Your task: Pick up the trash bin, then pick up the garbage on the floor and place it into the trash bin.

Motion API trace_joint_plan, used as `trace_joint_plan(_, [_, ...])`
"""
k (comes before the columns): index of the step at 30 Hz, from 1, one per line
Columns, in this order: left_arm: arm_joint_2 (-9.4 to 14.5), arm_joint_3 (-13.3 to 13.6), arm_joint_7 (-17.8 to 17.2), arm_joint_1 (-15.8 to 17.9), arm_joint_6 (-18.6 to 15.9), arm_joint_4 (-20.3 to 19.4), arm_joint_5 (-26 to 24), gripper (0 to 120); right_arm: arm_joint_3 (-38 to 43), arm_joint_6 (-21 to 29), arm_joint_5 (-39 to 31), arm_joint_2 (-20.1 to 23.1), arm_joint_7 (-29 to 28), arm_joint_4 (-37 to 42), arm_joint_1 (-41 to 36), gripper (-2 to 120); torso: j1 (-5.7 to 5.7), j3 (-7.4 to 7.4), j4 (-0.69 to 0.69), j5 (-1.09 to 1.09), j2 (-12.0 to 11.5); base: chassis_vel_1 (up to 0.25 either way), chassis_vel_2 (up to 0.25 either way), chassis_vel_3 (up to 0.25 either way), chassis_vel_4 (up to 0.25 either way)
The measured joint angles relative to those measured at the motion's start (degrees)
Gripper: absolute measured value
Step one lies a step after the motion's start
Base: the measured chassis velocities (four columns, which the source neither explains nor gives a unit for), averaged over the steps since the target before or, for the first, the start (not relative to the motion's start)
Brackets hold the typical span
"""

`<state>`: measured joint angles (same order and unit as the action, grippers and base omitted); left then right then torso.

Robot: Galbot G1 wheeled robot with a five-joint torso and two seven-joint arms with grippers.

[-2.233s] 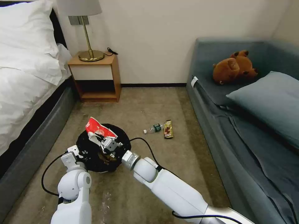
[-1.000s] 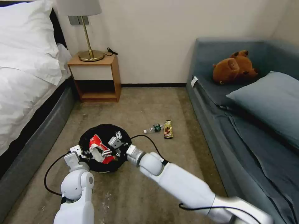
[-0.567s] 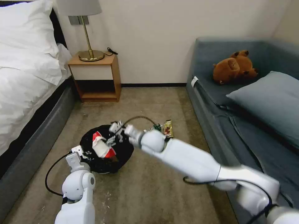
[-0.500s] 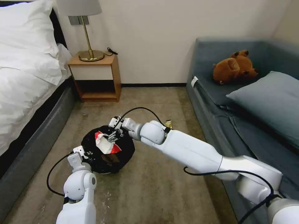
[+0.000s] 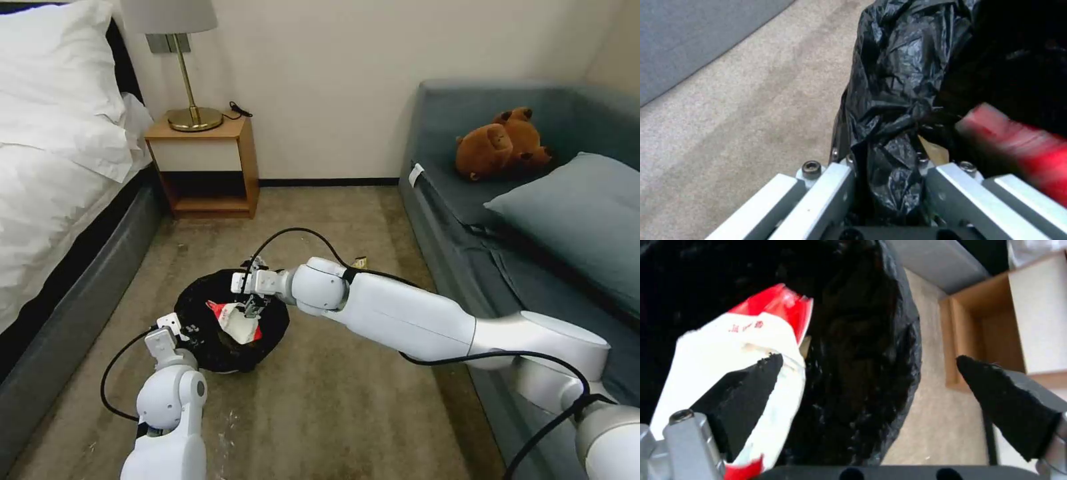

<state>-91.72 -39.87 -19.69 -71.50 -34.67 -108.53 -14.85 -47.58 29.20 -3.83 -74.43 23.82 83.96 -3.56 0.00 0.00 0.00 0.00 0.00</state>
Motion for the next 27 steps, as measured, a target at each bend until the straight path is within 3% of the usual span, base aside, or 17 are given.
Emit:
trace_joint_plan(4, [-0.02,-0.03,0.0,0.02,0.08,0.17,0.0,3,-0.36,-1.09,4.53,-0.49,3.63,-0.23,1.0,100,0.0,0.0,0.0,0.0,0.0,0.0,0.0,0.0,0.0])
trace_joint_plan(6, [-0.22,-0.11,0.0,0.02,0.31,0.4,0.05,3,-0.65,-4.8,15.34,-1.2,8.6,-0.66,1.71,100,0.0,0.0,0.0,-0.01,0.0,0.0,0.0,0.0,0.0])
trace_joint_plan(8, [-0.37,-0.11,0.0,0.01,0.36,0.46,0.11,3,-0.21,-6.15,18.88,-1.6,10.11,-0.66,1.55,100,0.0,0.0,0.0,0.0,0.0,0.0,0.0,0.0,0.0])
trace_joint_plan(22, [-0.32,-1.1,0.11,0.25,0.63,0.65,-0.1,3,4.61,-11.54,27.95,-1.21,13.9,-0.63,0.78,100,0.0,0.0,0.0,0.0,0.0,0.0,0.0,0.0,0.0])
trace_joint_plan(23, [-0.28,-1.75,0.14,0.5,0.71,0.75,-0.56,3,6.67,-13.92,32.47,-1.3,14.72,-0.69,0.28,100,0.0,0.0,0.0,0.0,0.0,0.0,0.0,0.0,0.0])
trace_joint_plan(27, [0.04,-2.43,0.14,0.57,0.86,0.85,-1.09,3,10.73,-17.4,39.12,-1.56,15.65,-0.86,-0.67,100,0.0,0.0,0.0,0.0,0.0,0.0,0.0,0.0,0.0])
